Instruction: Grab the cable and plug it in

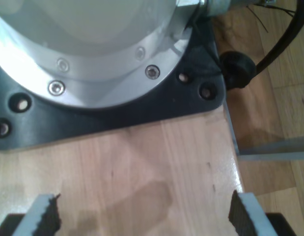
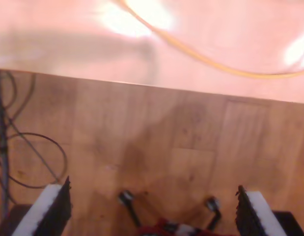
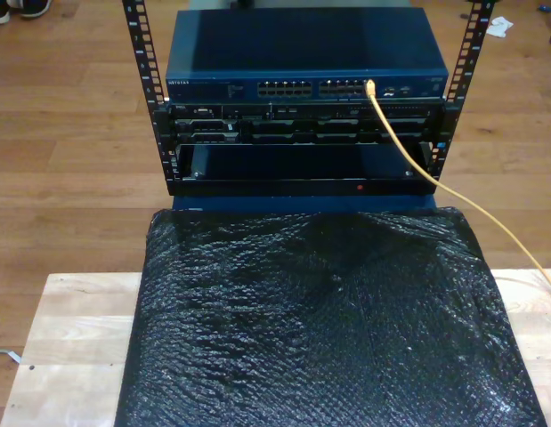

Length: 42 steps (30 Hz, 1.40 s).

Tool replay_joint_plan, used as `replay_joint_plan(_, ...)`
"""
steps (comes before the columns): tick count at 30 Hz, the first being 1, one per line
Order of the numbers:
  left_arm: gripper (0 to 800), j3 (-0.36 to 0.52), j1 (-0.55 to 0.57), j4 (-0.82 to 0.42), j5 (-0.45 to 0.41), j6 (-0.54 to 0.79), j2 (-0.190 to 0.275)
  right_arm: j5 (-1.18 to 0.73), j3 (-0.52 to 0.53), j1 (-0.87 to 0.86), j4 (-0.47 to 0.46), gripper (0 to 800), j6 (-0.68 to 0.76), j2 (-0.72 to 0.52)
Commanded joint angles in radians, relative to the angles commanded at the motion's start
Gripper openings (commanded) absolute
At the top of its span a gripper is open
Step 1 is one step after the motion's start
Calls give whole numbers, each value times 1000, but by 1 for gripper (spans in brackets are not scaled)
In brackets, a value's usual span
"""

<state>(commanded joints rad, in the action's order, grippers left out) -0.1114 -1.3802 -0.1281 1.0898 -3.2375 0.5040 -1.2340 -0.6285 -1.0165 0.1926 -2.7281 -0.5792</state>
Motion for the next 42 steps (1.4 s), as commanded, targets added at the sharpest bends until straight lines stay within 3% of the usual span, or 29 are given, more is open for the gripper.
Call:
replay_joint_plan(8, 800, 0, 0, 0, -2, -2, -2, -109, 58, -198, -41, 797, -213, -29)
replay_joint_plan(15, 800, 0, 0, 0, 0, -2, 0, -109, 137, -307, -110, 797, -311, -41)
replay_joint_plan(24, 800, 0, 0, 0, 0, 0, 0, -91, 261, -423, -126, 797, -417, -57)
replay_joint_plan(32, 800, 0, 0, 0, 0, -2, 0, 69, 399, -436, -124, 796, -427, -75)
replay_joint_plan(42, 800, 0, 0, 0, 0, -2, 0, 114, 479, -437, -127, 796, -428, -155)
